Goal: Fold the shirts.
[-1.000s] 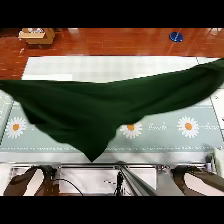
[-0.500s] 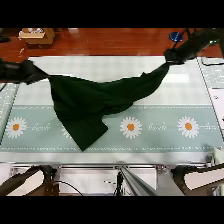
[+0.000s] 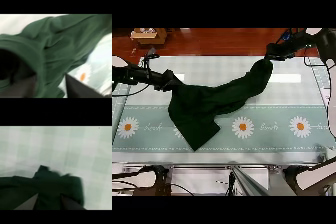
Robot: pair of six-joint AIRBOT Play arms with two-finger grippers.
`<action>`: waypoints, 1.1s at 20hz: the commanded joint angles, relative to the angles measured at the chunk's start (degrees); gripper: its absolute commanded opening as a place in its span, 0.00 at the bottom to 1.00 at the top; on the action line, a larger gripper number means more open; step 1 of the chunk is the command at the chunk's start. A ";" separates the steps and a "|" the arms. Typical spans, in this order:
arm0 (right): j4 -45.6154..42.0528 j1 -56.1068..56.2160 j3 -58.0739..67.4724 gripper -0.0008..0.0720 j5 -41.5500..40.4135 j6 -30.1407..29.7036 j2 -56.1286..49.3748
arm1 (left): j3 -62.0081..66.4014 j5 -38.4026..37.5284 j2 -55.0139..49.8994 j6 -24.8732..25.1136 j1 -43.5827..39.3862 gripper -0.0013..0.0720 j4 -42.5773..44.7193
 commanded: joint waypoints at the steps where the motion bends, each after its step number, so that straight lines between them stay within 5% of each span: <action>1: -0.02 -1.11 0.52 0.49 -0.90 -1.16 2.10 | 5.40 -2.43 -1.09 0.13 3.08 0.67 -3.89; 5: -12.15 -5.49 0.59 0.49 4.39 -7.08 9.20 | 15.37 -12.74 2.05 -6.27 13.00 0.67 11.91; 8: -21.18 -9.86 -0.22 0.48 14.64 -6.60 10.12 | 9.99 -16.81 6.60 -6.36 19.58 0.67 21.33; 15: -2.54 -12.76 -17.64 0.40 11.93 -1.62 10.12 | -25.57 -11.45 13.60 -1.31 22.93 0.68 16.55; 17: 0.66 -10.64 -21.55 0.42 10.40 -2.82 10.12 | -30.84 -7.28 13.60 -1.38 22.91 0.86 15.15; 22: 0.83 -5.44 -25.79 0.49 5.22 -4.39 10.05 | -33.90 1.66 13.09 2.23 20.48 0.86 3.80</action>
